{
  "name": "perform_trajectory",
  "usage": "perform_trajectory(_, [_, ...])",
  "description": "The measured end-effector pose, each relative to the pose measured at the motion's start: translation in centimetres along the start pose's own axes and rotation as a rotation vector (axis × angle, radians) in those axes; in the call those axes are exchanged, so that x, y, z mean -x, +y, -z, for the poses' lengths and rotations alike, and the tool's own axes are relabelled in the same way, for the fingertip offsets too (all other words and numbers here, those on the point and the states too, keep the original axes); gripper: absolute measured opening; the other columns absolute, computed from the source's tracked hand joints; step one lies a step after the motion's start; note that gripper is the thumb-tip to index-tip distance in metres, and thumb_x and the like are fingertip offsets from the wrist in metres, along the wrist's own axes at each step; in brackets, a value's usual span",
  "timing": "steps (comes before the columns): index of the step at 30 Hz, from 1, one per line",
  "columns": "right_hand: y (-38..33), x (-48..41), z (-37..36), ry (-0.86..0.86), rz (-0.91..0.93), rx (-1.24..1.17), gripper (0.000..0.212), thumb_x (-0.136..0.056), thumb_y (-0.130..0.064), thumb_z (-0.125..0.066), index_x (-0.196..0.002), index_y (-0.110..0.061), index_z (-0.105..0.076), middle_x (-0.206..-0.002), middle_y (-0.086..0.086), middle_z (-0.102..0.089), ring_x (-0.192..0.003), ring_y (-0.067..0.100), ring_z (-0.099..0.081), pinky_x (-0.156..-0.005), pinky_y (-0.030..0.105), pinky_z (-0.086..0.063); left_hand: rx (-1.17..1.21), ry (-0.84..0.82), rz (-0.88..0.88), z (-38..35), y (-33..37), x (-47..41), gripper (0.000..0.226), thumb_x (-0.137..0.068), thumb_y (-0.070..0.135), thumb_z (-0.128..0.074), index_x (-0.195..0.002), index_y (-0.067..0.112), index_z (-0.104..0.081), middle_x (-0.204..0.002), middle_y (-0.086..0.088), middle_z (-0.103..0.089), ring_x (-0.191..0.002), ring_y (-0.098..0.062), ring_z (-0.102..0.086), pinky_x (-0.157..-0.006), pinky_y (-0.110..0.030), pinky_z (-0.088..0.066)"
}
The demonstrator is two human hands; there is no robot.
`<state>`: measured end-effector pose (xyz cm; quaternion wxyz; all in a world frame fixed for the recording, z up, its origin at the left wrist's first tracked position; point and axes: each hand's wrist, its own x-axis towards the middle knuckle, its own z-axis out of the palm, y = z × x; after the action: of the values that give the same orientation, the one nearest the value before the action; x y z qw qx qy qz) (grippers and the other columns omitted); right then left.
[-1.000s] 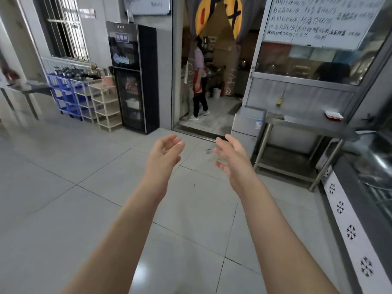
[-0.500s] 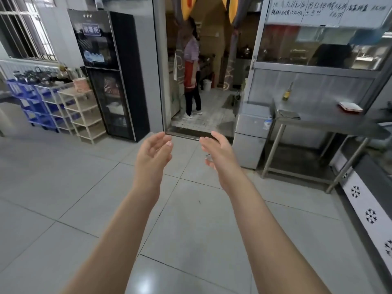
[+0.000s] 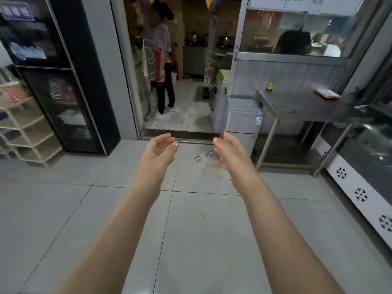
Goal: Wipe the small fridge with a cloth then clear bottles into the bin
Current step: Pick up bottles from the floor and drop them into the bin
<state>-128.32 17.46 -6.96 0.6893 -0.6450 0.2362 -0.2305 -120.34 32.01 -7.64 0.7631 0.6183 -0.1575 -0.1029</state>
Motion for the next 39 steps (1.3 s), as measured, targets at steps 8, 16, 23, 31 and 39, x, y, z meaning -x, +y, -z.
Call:
perform_trajectory(8, [2.3,-11.0,-6.2,0.170,-0.029,0.006,0.054,-0.089,-0.038,-0.059,-0.136,-0.021,-0.040,-0.114,-0.012,-0.056,-0.115,0.011,-0.053,-0.100,0.040,-0.045,0.037,-0.117,0.108,2.5,-3.7,-14.2,0.024,-0.088,0.016,-0.062,-0.111,0.020,-0.057,-0.114,0.002,-0.062,-0.110,-0.010,-0.057,-0.093,-0.031,-0.048])
perform_trajectory(16, [5.3,-28.3,-9.0,0.295,-0.073,-0.051,0.050,-0.089,-0.032,-0.060,-0.134,-0.019,-0.042,-0.127,0.000,-0.053,-0.116,0.013,-0.052,-0.099,0.038,-0.045,-0.010,-0.229,0.163,1.2,-8.1,-32.8,0.023,-0.088,0.018,-0.063,-0.109,0.023,-0.058,-0.117,0.000,-0.063,-0.112,-0.010,-0.058,-0.094,-0.032,-0.048])
perform_trajectory(23, [5.4,-41.8,-12.5,0.198,-0.074,-0.029,0.053,-0.088,-0.030,-0.062,-0.135,-0.024,-0.039,-0.126,-0.005,-0.054,-0.116,0.010,-0.052,-0.100,0.037,-0.043,-0.033,-0.239,0.193,1.0,-9.9,-46.8,0.023,-0.086,0.019,-0.064,-0.108,0.024,-0.058,-0.116,0.004,-0.061,-0.110,-0.009,-0.057,-0.090,-0.029,-0.048])
perform_trajectory(31, [8.0,-57.0,-16.4,0.298,-0.099,-0.065,0.048,-0.087,-0.030,-0.062,-0.131,-0.023,-0.043,-0.122,-0.004,-0.057,-0.112,0.011,-0.055,-0.093,0.034,-0.045,0.039,-0.408,0.199,-0.6,-14.0,-63.2,0.030,-0.086,0.009,-0.062,-0.109,0.028,-0.056,-0.121,0.004,-0.058,-0.105,-0.006,-0.059,-0.088,-0.028,-0.048])
perform_trajectory(39, [8.5,-73.0,-19.8,0.445,-0.139,-0.121,0.045,-0.091,-0.027,-0.058,-0.133,-0.022,-0.043,-0.122,-0.005,-0.057,-0.111,0.010,-0.056,-0.097,0.036,-0.045,0.064,-0.622,0.225,-3.1,-17.8,-82.5,0.035,-0.087,0.008,-0.060,-0.116,0.026,-0.051,-0.118,0.004,-0.059,-0.105,-0.007,-0.059,-0.092,-0.031,-0.046])
